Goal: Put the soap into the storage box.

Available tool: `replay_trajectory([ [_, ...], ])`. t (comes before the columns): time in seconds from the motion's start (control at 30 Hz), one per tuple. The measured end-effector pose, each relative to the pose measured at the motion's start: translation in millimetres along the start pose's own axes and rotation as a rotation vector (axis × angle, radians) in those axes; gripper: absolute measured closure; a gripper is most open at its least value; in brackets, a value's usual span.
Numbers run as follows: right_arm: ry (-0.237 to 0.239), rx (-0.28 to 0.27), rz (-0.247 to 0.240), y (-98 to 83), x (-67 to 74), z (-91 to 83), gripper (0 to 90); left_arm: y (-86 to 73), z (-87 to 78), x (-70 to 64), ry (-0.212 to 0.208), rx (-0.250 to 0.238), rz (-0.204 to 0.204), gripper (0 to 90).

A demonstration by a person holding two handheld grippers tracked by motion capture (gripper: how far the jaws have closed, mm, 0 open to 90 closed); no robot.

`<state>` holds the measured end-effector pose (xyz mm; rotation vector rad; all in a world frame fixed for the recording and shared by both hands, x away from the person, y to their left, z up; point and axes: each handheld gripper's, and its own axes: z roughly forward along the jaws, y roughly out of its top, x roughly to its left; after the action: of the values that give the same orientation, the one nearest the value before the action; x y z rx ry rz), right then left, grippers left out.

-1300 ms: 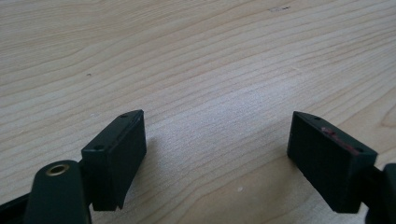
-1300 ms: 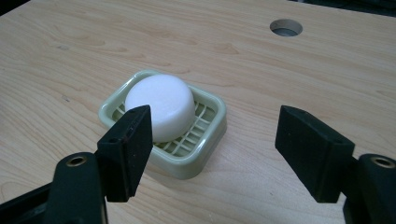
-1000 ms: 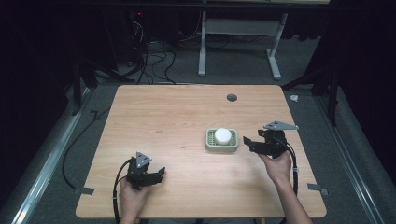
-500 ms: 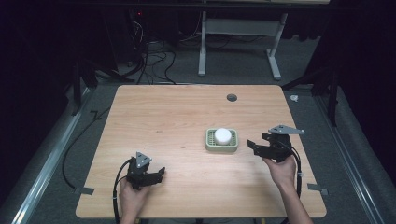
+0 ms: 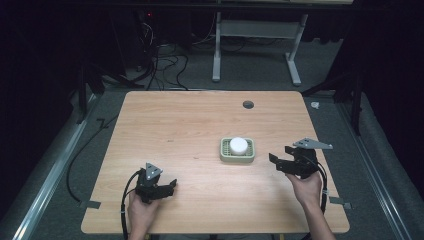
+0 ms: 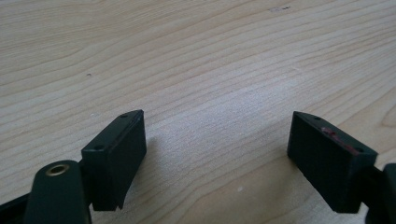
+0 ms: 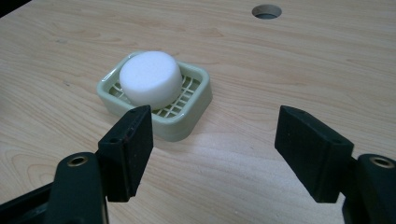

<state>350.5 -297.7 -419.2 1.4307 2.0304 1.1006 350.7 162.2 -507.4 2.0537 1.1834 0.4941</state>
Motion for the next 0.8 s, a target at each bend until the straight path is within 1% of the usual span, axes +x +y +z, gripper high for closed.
replay_trajectory([
  [0.37,0.0,-0.008,0.01,-7.4,1.3,-9.2,28.6,0.0,0.0,0.0,0.0,0.0,0.0,20.0],
  [0.57,-0.004,0.002,0.007,-12.2,2.8,-12.3,28.6,0.0,0.0,0.0,0.0,0.0,0.0,20.0],
  [0.6,-0.004,0.0,-0.001,-13.0,2.9,-12.6,28.7,0.0,0.0,-0.1,0.0,0.0,0.0,20.0],
  [0.63,-0.005,0.003,0.004,-13.8,3.9,-13.3,28.6,0.0,0.0,-0.1,0.0,0.0,0.0,20.0],
  [0.8,-0.004,0.001,0.0,-18.1,4.8,-14.9,28.6,0.0,0.0,-0.1,0.0,0.0,0.0,20.0],
])
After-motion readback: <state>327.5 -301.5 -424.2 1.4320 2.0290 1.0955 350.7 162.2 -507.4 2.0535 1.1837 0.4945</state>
